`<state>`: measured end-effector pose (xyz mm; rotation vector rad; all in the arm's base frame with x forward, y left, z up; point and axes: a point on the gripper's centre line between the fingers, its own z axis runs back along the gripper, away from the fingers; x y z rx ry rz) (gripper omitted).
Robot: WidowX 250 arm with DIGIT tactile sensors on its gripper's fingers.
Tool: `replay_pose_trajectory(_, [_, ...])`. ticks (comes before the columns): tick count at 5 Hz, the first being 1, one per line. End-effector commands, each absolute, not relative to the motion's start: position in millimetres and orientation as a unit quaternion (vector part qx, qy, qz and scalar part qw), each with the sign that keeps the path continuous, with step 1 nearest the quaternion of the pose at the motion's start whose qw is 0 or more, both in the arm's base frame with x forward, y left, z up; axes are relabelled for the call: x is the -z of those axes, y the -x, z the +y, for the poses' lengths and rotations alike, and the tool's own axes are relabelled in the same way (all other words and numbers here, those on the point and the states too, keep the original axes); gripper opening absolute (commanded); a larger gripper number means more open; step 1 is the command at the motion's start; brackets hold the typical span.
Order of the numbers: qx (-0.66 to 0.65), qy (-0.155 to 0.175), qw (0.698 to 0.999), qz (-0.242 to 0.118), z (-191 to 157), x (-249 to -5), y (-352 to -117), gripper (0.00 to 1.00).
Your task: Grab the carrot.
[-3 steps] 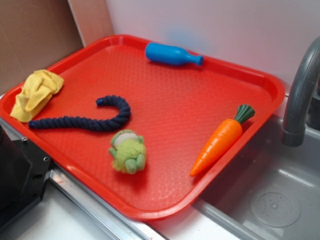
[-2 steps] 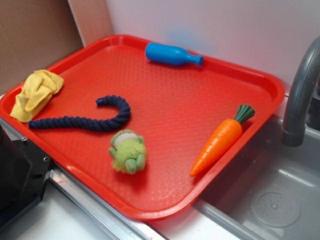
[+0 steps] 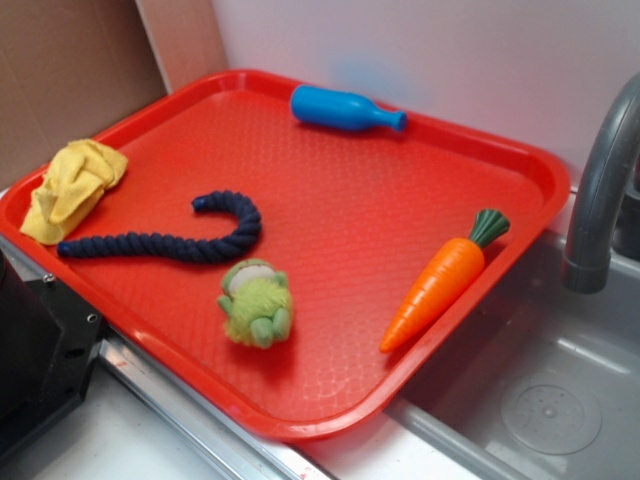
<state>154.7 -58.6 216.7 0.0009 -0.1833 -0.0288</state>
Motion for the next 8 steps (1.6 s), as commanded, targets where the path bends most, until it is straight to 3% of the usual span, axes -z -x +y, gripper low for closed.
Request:
replay_pose_trajectory(1, [0.055, 0.007, 0.99, -0.128, -149.6, -170.2, -210.0, 1.0])
replay_pose_trajectory(2, [0.051, 0.024, 0.993, -0.107, -164.7, -146.0, -185.2, 1.0])
replay_pose_trajectory(5, [0.051, 0.024, 0.993, -0.107, -164.7, -146.0, -185.2, 1.0])
replay_pose_trajectory(6, [0.067, 0.0, 0.993, -0.099, -180.5, -118.7, -209.4, 1.0])
replay_pose_trajectory(8, [0.083, 0.008, 0.993, -0.082, -184.8, -81.0, -227.5, 1.0])
